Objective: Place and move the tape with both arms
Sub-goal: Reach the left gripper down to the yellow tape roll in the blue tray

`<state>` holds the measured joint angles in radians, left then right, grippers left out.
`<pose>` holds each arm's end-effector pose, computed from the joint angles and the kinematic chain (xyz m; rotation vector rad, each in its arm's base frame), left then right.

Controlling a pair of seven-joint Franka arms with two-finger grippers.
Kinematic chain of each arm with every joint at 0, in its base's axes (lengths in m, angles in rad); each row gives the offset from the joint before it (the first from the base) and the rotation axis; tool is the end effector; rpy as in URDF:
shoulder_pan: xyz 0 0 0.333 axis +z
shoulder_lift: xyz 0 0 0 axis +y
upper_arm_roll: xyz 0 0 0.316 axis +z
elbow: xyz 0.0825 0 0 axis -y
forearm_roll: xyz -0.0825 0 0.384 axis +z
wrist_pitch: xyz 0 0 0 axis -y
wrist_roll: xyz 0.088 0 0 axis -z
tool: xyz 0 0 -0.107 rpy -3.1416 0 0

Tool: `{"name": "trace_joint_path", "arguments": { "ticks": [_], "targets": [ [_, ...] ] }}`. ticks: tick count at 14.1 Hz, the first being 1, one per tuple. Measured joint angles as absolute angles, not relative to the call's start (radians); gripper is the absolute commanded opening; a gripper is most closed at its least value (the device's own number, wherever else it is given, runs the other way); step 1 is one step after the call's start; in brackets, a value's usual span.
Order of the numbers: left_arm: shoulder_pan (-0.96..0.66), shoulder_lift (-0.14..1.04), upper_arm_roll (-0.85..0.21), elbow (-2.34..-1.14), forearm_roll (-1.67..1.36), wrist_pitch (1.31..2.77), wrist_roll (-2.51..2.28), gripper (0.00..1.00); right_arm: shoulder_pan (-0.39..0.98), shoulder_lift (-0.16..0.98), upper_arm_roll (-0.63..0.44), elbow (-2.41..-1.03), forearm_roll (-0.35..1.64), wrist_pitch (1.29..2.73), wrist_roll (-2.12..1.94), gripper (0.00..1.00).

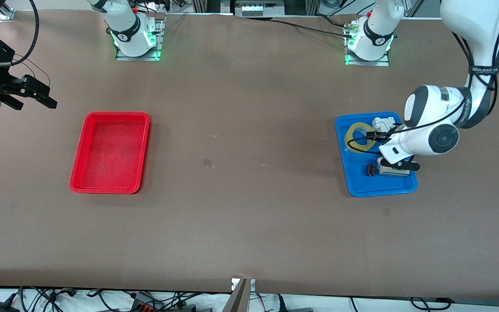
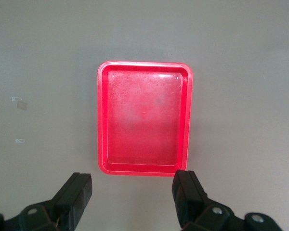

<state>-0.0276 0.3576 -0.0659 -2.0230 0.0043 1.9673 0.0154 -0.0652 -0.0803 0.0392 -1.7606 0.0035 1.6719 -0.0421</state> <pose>0.5478 -0.0508 0.2460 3.0662 -0.1720 -0.6433 0.5346 -0.0128 0.5869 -3.1409 -0.0245 0.0133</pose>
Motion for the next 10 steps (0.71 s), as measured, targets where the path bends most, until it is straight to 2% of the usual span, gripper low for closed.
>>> {"name": "trace_joint_path", "arguments": {
  "ticks": [1,3,6,7,10],
  "targets": [
    [-0.031,0.376,-0.067,-2.023,0.004,1.969,0.009,0.99,-0.065,-0.08,0.039,-1.761,0.004,1.672,-0.042,1.0],
    [-0.033,0.404,-0.069,-2.023,0.003,1.987,0.003,0.81,-0.065,-0.08,0.039,-1.76,0.004,1.671,-0.042,1.0],
    [-0.032,0.435,-0.069,-2.023,-0.002,2.018,-0.003,0.21,-0.065,-0.08,0.039,-1.76,0.004,1.671,-0.042,1.0],
    [-0.032,0.442,-0.069,-2.023,-0.002,2.021,-0.005,0.11,-0.065,-0.08,0.039,-1.76,0.004,1.67,-0.042,1.0],
    [-0.03,0.446,-0.069,-2.02,-0.002,2.023,-0.007,0.03,-0.065,-0.08,0.039,-1.76,0.004,1.67,-0.042,1.0]
  ]
}}
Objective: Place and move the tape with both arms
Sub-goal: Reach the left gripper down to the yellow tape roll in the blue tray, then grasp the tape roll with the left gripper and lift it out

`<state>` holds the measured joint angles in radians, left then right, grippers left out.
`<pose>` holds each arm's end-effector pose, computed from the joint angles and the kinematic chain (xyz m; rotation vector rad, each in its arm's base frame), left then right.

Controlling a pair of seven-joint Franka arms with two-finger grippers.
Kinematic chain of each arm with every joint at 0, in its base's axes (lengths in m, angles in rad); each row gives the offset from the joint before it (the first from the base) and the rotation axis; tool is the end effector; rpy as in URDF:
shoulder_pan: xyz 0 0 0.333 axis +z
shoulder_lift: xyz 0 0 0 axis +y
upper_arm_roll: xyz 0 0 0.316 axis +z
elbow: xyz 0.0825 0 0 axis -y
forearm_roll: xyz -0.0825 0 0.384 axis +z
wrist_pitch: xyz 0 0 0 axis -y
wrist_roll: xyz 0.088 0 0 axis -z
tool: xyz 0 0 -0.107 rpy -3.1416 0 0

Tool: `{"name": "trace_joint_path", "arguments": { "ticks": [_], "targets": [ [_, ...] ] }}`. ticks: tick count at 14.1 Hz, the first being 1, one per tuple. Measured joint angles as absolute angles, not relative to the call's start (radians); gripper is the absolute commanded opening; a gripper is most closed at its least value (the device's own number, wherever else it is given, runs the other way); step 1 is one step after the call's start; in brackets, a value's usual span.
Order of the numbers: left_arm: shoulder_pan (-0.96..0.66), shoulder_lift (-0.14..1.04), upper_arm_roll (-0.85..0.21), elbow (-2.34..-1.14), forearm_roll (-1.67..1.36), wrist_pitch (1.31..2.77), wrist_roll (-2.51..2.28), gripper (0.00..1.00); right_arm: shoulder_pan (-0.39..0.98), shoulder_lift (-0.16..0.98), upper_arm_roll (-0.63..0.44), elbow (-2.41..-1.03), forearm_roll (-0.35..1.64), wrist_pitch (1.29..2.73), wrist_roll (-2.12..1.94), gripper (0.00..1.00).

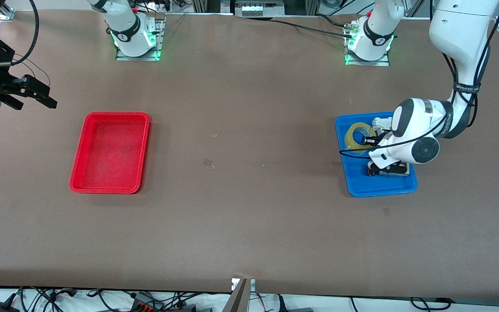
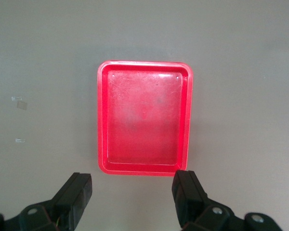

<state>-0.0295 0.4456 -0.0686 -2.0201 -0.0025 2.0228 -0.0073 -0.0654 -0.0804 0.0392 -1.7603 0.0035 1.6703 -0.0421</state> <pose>0.5463 -0.0542 0.2008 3.0529 -0.1362 -0.6881 0.5344 -0.0129 0.5869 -3.1408 -0.0242 0.0151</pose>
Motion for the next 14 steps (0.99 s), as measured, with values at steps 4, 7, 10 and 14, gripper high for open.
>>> {"name": "trace_joint_path", "arguments": {
  "ticks": [4,7,10,14],
  "targets": [
    [-0.027,0.443,-0.069,-2.005,-0.003,2.012,-0.008,0.02,-0.065,-0.08,0.039,-1.76,0.004,1.67,-0.042,1.0],
    [-0.026,0.439,-0.068,-1.892,-0.004,1.868,-0.019,0.01,-0.065,-0.08,0.039,-1.76,0.004,1.67,-0.042,1.0],
    [-0.041,0.433,-0.071,-1.743,-0.025,1.752,-0.121,0.01,-0.066,-0.08,0.039,-1.76,0.004,1.67,-0.042,1.0],
    [-0.183,0.47,-0.079,-1.653,-0.153,1.738,-0.394,0.0,-0.066,-0.08,0.039,-1.752,0.004,1.67,-0.042,1.0]
  ]
}}
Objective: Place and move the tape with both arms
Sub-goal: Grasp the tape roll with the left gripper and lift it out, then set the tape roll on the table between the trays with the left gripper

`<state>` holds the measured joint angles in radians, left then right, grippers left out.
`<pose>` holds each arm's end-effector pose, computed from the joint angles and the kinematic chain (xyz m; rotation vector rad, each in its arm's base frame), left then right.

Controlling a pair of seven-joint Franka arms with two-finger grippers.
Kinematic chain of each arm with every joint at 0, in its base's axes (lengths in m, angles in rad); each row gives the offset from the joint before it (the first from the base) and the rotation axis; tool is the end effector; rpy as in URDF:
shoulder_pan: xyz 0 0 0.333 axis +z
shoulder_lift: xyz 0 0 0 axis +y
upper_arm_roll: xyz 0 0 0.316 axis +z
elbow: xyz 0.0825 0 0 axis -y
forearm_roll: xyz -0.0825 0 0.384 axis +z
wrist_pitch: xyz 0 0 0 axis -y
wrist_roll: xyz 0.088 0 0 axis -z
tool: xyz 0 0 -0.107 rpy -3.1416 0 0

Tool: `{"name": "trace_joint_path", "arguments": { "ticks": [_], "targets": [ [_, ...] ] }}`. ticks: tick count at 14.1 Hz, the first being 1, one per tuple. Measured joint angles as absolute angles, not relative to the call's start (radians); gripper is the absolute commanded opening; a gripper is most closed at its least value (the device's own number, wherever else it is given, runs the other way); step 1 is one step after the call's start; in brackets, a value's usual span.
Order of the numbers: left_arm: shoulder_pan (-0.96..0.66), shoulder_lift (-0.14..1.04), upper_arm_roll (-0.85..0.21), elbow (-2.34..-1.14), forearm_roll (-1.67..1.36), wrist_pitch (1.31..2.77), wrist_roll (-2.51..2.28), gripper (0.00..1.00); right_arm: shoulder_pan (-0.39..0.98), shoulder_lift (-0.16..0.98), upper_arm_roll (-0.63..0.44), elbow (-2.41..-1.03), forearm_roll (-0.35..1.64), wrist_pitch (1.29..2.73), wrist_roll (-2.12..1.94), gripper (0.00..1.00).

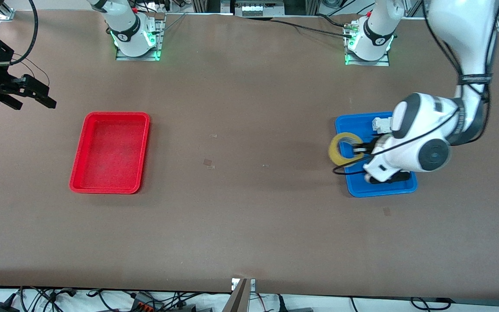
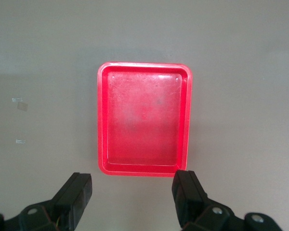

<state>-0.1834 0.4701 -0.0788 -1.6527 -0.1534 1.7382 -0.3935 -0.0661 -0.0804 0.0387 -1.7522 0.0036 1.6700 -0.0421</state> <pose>0.6052 -0.1719 0.3162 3.0119 0.2839 -0.6463 0.5349 -0.0136 0.5908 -3.1410 -0.0223 0.0029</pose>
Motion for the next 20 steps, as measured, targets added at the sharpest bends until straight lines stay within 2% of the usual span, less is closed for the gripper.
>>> {"name": "trace_joint_path", "arguments": {
  "ticks": [3,5,8,9,10,12,13,16,20],
  "targets": [
    [-0.33,0.571,-0.082,-1.54,-0.261,1.754,-0.601,0.0,-0.067,-0.08,0.038,-1.749,0.004,1.67,-0.042,1.0],
    [-0.42,0.647,-0.083,-1.448,-0.322,1.815,-0.734,0.01,-0.067,-0.08,0.038,-1.749,0.004,1.67,-0.041,1.0],
    [-0.549,0.741,-0.085,-1.39,-0.335,2.017,-0.935,0.01,-0.067,-0.072,0.039,-1.749,0.004,1.669,-0.041,1.0],
    [-0.591,0.771,-0.084,-1.385,-0.335,2.082,-0.985,0.04,-0.067,-0.07,0.039,-1.749,0.004,1.669,-0.041,1.0],
    [-0.625,0.797,-0.084,-1.383,-0.335,2.126,-1.016,0.17,-0.067,-0.068,0.039,-1.749,0.004,1.669,-0.041,1.0],
    [-0.654,0.833,-0.083,-1.378,-0.335,2.156,-1.035,0.52,-0.067,-0.067,0.039,-1.749,0.004,1.668,-0.041,1.0],
    [-0.653,0.838,-0.082,-1.373,-0.336,2.159,-1.035,1.0,-0.067,-0.067,0.039,-1.749,0.004,1.668,-0.041,1.0],
    [-0.639,0.829,-0.064,-1.348,-0.323,2.141,-1.034,1.0,-0.067,-0.064,0.039,-1.749,0.003,1.67,-0.041,1.0],
    [-0.572,0.71,-0.047,-1.314,-0.208,1.918,-1.027,1.0,-0.066,-0.026,0.04,-1.753,0.004,1.66,-0.042,1.0]
  ]
}}
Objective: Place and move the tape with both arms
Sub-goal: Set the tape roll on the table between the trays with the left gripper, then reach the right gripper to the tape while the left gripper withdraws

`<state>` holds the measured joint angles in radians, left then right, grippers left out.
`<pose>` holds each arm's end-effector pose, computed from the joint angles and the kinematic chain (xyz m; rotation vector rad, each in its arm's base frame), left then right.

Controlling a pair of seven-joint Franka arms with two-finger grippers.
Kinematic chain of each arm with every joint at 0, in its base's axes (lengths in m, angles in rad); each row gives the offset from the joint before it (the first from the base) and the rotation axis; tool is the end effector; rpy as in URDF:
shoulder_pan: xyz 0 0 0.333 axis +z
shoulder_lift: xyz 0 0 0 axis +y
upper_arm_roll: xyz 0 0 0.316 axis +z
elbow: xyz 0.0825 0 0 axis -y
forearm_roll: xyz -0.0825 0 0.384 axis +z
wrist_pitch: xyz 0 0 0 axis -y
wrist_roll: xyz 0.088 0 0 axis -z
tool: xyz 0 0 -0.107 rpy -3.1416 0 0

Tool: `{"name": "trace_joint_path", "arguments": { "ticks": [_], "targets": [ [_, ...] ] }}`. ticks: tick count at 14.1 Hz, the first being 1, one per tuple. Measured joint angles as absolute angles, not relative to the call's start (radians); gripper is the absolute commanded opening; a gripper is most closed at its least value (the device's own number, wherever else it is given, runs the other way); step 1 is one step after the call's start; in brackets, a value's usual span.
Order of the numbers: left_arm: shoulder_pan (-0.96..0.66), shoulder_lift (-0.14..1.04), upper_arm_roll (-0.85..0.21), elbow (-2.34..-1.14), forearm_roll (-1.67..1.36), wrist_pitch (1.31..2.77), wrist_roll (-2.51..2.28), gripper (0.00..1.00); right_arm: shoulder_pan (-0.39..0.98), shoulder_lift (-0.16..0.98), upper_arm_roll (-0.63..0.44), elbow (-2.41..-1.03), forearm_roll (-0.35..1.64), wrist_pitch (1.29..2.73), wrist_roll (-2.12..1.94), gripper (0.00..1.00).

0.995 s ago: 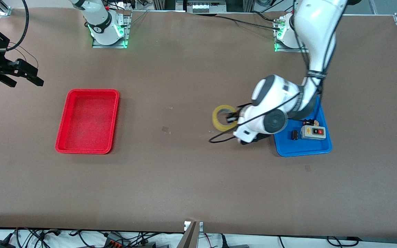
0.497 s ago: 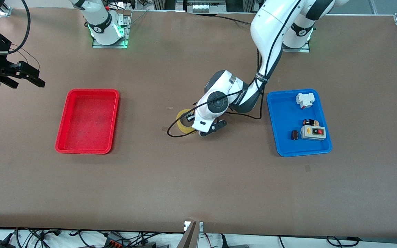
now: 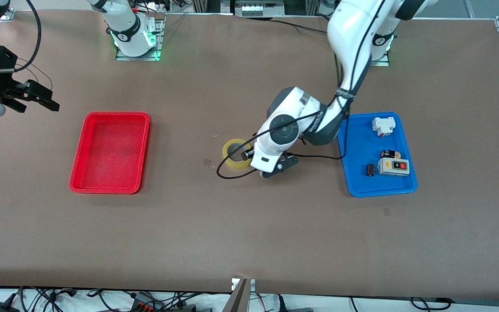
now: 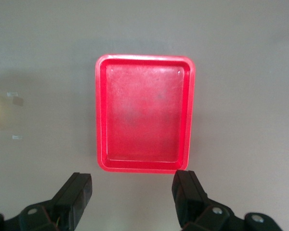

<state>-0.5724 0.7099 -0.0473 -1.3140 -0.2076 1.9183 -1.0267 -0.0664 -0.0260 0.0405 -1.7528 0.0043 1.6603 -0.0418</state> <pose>0.5877 -0.4278 0.3115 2.9521 0.7508 -0.3588 0.5469 -0.0135 0.5603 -3.1343 -0.0240 0.1041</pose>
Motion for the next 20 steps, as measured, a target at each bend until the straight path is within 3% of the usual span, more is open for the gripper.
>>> {"name": "trace_joint_path", "arguments": {
  "ticks": [3,6,13,20],
  "targets": [
    [-0.419,0.575,-0.044,-1.316,-0.155,1.691,-0.852,1.0,-0.042,0.042,0.048,-1.753,0.009,1.661,-0.042,1.0],
    [-0.274,0.461,-0.042,-1.378,-0.149,1.584,-0.629,1.0,0.071,0.129,0.055,-1.753,0.025,1.693,-0.041,1.0],
    [-0.052,0.14,-0.038,-1.648,-0.053,1.572,-0.165,1.0,0.399,0.356,0.063,-1.752,0.042,1.969,0.248,1.0],
    [0.059,-0.024,-0.036,-1.644,-0.031,1.596,0.132,1.0,0.587,0.508,0.064,-1.75,0.043,2.191,0.53,1.0]
  ]
}}
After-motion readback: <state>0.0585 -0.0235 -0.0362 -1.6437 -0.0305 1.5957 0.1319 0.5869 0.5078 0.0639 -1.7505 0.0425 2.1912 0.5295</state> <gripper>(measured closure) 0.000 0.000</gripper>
